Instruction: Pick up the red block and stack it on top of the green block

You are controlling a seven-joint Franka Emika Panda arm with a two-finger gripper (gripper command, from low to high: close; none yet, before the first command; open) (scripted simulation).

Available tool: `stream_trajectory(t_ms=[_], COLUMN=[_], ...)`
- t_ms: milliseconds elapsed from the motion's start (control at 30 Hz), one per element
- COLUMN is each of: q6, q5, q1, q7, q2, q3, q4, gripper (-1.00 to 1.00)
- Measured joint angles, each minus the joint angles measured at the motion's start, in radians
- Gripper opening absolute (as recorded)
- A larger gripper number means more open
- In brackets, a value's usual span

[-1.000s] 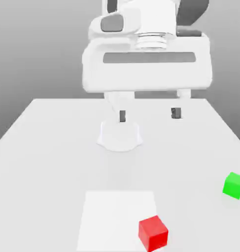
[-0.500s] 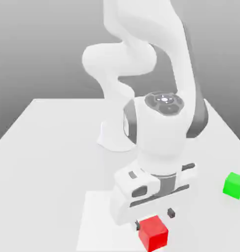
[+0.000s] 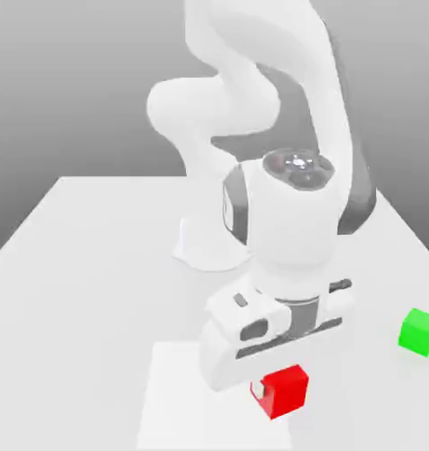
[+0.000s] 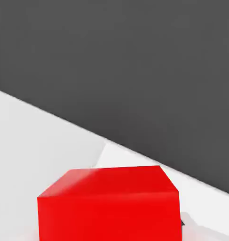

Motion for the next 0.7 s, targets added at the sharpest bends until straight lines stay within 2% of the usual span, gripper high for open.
stream_trajectory(t_ms=[267, 500, 700], q6=[-0.032, -0.058, 0.082], q5=[-0.008, -0.033, -0.196], q1=[0.116, 0.275, 0.328], q7=[-0.225, -0.411, -0.322], q2=[-0.067, -0.127, 0.033], q3=[0.189, 0.321, 0.255], q4=[-0.038, -0.072, -0.065], gripper=[-1.00, -1.00, -1.00])
